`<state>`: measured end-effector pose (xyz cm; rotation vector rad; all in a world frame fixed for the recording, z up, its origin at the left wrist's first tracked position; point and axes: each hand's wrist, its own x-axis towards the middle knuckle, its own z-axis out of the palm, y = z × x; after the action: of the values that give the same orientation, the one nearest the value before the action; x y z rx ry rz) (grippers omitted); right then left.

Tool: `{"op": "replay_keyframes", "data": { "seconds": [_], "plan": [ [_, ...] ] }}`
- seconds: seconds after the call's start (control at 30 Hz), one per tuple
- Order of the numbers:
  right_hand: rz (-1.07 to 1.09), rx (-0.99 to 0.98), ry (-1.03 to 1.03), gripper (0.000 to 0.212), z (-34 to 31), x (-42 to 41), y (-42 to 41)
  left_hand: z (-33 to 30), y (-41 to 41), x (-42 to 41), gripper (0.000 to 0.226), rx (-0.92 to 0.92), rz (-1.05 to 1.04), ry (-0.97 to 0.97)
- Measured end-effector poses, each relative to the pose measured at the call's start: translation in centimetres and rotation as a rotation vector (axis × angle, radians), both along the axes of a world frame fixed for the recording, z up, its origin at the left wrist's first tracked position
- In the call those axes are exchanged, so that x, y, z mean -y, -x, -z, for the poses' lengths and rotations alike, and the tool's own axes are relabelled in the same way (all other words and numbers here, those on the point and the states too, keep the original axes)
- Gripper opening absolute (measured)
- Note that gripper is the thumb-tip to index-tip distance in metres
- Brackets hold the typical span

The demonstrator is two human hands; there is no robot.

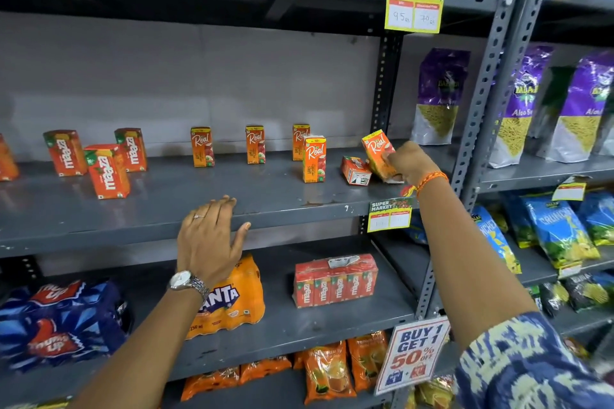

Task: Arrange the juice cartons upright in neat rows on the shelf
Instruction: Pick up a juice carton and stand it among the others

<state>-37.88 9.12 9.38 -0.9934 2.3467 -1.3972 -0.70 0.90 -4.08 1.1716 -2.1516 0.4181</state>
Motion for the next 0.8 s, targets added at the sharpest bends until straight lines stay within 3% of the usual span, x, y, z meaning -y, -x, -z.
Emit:
{"op": "replay_keyframes", "data": {
  "seconds": [0.1, 0.33, 0.8],
  "plan": [
    [-0.083, 0.15, 0.145, 0.024, 0.3, -0.6, -0.5, 0.0, 0.1, 0.0, 0.06, -0.007, 0.003, 0.002],
    [-0.238, 0.384, 0.366, 0.013, 1.1, -2.1, -3.8, -0.3, -0.2, -0.2, 0.062, 0.037, -0.026, 0.001],
    [-0.522, 0.163, 0.401, 0.008, 1.3, 6.5, -14.2, -1.3, -5.4, 0.3, 0.059, -0.05, -0.092, -0.075]
  ]
}}
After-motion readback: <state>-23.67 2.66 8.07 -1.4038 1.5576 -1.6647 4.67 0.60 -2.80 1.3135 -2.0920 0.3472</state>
